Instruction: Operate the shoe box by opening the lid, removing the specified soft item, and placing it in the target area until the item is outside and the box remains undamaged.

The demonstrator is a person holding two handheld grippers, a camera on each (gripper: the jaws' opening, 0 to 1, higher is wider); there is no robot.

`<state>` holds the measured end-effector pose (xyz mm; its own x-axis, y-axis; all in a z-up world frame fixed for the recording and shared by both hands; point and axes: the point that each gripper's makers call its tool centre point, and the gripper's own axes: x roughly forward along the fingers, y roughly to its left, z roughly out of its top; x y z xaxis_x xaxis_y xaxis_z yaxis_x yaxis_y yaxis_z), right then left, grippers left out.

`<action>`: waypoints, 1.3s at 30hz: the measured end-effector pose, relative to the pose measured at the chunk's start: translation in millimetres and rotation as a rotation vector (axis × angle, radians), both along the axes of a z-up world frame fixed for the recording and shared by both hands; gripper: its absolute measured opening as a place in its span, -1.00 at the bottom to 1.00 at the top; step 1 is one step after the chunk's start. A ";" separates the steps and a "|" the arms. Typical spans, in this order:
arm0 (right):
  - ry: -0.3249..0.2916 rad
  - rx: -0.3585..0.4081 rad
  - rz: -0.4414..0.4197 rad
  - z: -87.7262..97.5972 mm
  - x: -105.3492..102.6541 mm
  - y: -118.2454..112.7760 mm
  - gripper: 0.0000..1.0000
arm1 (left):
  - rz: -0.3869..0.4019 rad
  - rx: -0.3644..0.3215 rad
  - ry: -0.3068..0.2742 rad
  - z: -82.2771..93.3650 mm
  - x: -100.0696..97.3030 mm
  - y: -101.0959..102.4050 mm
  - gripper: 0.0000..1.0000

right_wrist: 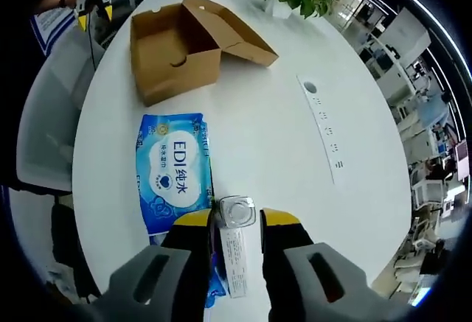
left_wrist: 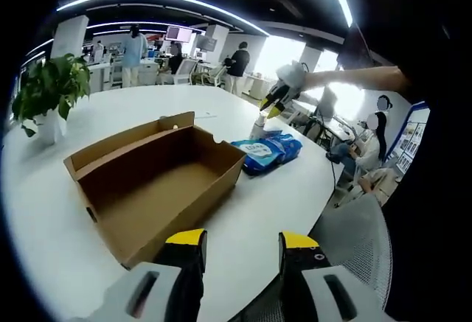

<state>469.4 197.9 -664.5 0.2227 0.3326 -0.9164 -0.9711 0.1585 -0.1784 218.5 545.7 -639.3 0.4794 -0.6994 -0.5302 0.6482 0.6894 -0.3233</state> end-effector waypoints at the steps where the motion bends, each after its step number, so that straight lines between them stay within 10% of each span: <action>1: -0.006 0.002 -0.005 2.4 -0.3 -1.1 -0.55 | 0.007 -0.007 -0.001 0.7 -0.3 1.1 -0.22; 8: -0.032 0.070 -0.073 22.3 -2.5 -0.7 -0.55 | 0.020 -0.032 -0.013 6.0 -2.5 3.3 -0.22; 21: -0.024 0.451 -0.262 53.4 -23.9 58.0 -0.48 | 0.048 -0.060 -0.036 13.0 -10.1 8.1 -0.22; 39: 0.048 0.558 -0.199 41.0 -85.3 162.1 -0.41 | 0.135 -0.097 -0.048 15.1 -7.8 32.0 -0.21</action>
